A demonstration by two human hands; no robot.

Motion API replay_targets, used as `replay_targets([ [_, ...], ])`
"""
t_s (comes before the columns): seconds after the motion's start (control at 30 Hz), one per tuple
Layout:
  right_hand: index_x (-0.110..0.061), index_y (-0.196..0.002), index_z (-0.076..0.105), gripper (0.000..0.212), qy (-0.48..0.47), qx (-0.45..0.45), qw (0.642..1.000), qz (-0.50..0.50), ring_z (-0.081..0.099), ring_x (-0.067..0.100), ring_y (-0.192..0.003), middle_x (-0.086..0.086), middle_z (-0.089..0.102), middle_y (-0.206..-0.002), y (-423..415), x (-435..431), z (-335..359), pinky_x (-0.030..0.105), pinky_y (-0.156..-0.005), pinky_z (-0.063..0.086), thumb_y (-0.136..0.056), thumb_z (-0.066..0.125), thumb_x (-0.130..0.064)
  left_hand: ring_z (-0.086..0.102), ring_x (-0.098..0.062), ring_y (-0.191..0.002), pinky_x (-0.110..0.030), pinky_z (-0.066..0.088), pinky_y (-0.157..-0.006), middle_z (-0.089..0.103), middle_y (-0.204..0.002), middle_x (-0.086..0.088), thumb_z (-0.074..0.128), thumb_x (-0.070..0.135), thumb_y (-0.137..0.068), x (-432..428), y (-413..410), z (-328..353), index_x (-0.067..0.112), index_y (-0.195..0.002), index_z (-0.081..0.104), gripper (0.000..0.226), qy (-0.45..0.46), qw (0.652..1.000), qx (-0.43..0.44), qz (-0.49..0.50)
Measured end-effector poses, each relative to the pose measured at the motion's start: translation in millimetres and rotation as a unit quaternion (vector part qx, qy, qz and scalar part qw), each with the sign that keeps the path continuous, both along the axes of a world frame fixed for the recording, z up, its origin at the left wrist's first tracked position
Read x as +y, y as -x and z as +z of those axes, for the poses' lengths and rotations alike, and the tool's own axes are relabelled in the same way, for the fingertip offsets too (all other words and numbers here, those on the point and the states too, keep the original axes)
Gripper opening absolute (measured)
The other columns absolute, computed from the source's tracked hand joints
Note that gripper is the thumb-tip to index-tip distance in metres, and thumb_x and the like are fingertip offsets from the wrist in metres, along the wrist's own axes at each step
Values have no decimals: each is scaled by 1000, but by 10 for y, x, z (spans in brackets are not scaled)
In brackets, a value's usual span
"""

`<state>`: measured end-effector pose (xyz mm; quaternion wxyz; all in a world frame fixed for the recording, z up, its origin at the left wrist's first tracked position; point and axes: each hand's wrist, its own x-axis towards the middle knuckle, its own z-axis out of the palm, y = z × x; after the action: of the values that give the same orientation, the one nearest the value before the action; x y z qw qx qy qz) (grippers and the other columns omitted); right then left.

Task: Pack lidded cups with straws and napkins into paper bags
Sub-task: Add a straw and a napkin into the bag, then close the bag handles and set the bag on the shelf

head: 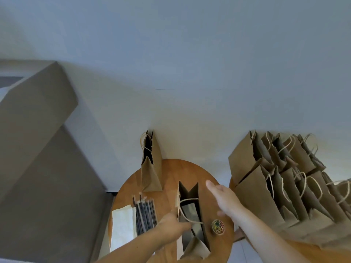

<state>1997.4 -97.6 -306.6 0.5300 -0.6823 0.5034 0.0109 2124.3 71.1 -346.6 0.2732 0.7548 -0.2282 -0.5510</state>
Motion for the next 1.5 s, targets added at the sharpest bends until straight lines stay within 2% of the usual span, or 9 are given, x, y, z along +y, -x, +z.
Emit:
replay_targets([
  [0.13, -21, -155, 24, 87, -171, 22, 985, -8, 34, 31, -142, 6, 33, -157, 152, 225, -327, 50, -110, 36, -88, 36, -76, 56, -9, -104, -22, 46, -83, 59, -115, 13, 68, 46, -67, -27, 123, -43, 32, -129, 48, 66, -5, 1000, -11, -12],
  [0.23, -25, -150, 37, 77, -184, 6, 983, 23, 37, 28, -141, 2, 40, -154, 112, 362, -419, 49, -115, 33, -91, 33, -74, 58, -3, -96, -19, 49, -75, 63, -107, 16, 72, 45, -67, -66, 211, -71, 35, -117, 57, 53, 17, 1000, -3, 5],
  [0.4, -31, -91, 75, 49, -173, -54, 983, 21, 65, 21, -100, 0, 73, -103, 39, 543, -366, 39, -82, 55, -101, 34, -57, 69, -14, -86, -30, 59, -77, 73, -93, 2, 69, 33, -74, -204, 409, -122, 26, -103, 66, 30, 23, 997, -62, 42],
  [0.6, -49, -88, 74, 45, -167, -70, 980, 82, 67, 12, -98, -14, 72, -107, 151, 493, -412, 22, -71, 52, -104, 33, -45, 65, -14, -78, -23, 54, -64, 68, -85, 4, 54, 24, -89, -257, 431, -132, 25, -91, 68, 15, -10, 971, -232, 63],
  [0.77, -31, -145, 43, 46, 82, -27, 973, 214, 45, 11, -134, -10, 45, -147, 204, 139, -573, 28, -108, 41, -100, 50, -38, 53, -11, -54, -18, 39, -45, 55, -64, 4, 52, 24, -95, -352, 197, -72, 20, -63, 53, 33, -12, 963, -262, 59],
  [1.0, -33, -146, 34, 63, 371, -29, 880, 296, 62, 11, -81, -18, 16, -153, 41, -333, -477, 29, -73, 54, -91, 63, -27, 65, -16, -67, -29, 56, -62, 63, -74, 2, 48, 35, -97, -636, -108, 135, 23, -76, 58, 27, -17, 925, -361, -113],
  [1.23, -25, -108, 65, 20, 407, 69, 841, 350, 63, 21, -90, -5, 61, -100, -161, -437, -501, 38, -76, 51, -96, 56, -38, 66, -17, -72, -31, 55, -65, 60, -73, 4, 52, 38, -95, -668, -310, 3, 29, -69, 49, 28, -26, 921, -359, -150],
  [1.4, -24, -105, 67, 19, 385, 31, 856, 343, 62, 19, -92, -6, 64, -102, -160, -496, -553, 35, -77, 49, -96, 58, -38, 61, -14, -64, -28, 44, -63, 54, -60, 10, 56, 39, -88, -632, -275, -71, 33, -60, 44, 31, 8, 899, -430, -79],
  [1.5, -21, -112, 67, 20, 360, -96, 889, 267, 62, 7, -92, -11, 60, -114, -55, -545, -609, 27, -79, 50, -95, 62, -31, 52, -11, -59, -29, 35, -68, 46, -53, 15, 57, 38, -90, -593, -290, -157, 36, -54, 40, 40, 24, 901, -430, -56],
])
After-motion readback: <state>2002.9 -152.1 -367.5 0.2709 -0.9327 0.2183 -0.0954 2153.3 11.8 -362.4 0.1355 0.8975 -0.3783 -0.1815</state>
